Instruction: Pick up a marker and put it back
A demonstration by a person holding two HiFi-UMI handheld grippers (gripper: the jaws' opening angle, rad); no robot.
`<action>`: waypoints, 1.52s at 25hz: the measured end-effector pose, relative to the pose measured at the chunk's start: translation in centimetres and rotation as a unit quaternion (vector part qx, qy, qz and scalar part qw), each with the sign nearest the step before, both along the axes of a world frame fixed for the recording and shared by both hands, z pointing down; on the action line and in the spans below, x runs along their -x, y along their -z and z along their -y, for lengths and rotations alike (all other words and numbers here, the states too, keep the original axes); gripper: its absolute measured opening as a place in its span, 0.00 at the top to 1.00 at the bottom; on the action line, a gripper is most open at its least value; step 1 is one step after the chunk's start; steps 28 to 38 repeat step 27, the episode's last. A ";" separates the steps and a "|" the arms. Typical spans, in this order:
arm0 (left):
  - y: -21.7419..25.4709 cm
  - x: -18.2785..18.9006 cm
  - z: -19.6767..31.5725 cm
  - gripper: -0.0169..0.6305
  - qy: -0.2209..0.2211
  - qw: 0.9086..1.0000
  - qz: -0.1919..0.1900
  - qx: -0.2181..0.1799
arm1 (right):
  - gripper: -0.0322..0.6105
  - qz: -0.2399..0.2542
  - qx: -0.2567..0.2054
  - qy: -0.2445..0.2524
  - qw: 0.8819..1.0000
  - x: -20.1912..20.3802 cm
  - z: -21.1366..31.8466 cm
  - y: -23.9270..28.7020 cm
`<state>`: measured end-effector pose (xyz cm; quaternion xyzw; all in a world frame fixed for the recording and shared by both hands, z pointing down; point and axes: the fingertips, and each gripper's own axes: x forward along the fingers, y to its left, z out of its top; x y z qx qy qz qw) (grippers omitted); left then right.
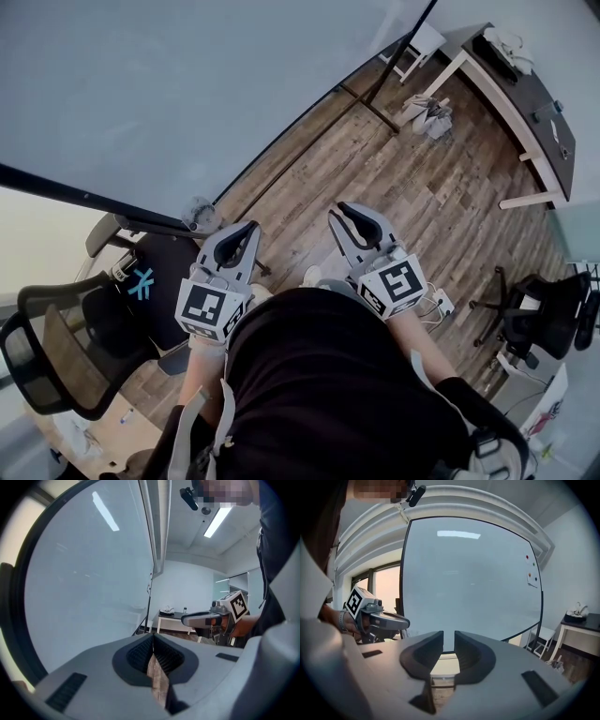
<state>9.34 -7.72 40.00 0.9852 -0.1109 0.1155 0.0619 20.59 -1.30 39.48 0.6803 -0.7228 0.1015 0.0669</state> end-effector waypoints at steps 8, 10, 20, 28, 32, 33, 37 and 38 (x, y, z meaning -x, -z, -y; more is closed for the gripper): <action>0.2 -0.4 -0.5 0.96 -0.005 1.000 0.004 -0.006 | 0.83 -0.004 0.001 -0.002 1.000 -0.8 -0.5 0.0; 0.2 -0.4 -0.6 0.96 -0.004 1.000 0.005 -0.006 | 0.83 -0.004 0.002 -0.003 1.000 -0.8 -0.6 0.0; 0.2 0.0 -1.0 0.96 0.000 1.000 0.007 -0.007 | 0.83 -0.005 0.005 -0.001 1.000 -0.6 -1.0 -0.1; 0.3 0.3 -1.1 0.96 0.005 1.000 0.007 -0.006 | 0.83 -0.005 0.006 0.003 1.000 -0.2 -1.0 -0.1; 0.3 0.3 -1.1 0.96 0.005 1.000 0.007 -0.006 | 0.83 -0.005 0.006 0.003 1.000 -0.2 -1.0 -0.1; 0.3 0.3 -1.1 0.96 0.005 1.000 0.007 -0.006 | 0.83 -0.005 0.006 0.003 1.000 -0.2 -1.0 -0.1; 0.3 0.3 -1.1 0.96 0.005 1.000 0.007 -0.006 | 0.83 -0.005 0.006 0.003 1.000 -0.2 -1.0 -0.1; 0.3 0.3 -1.1 0.96 0.005 1.000 0.007 -0.006 | 0.83 -0.005 0.006 0.003 1.000 -0.2 -1.0 -0.1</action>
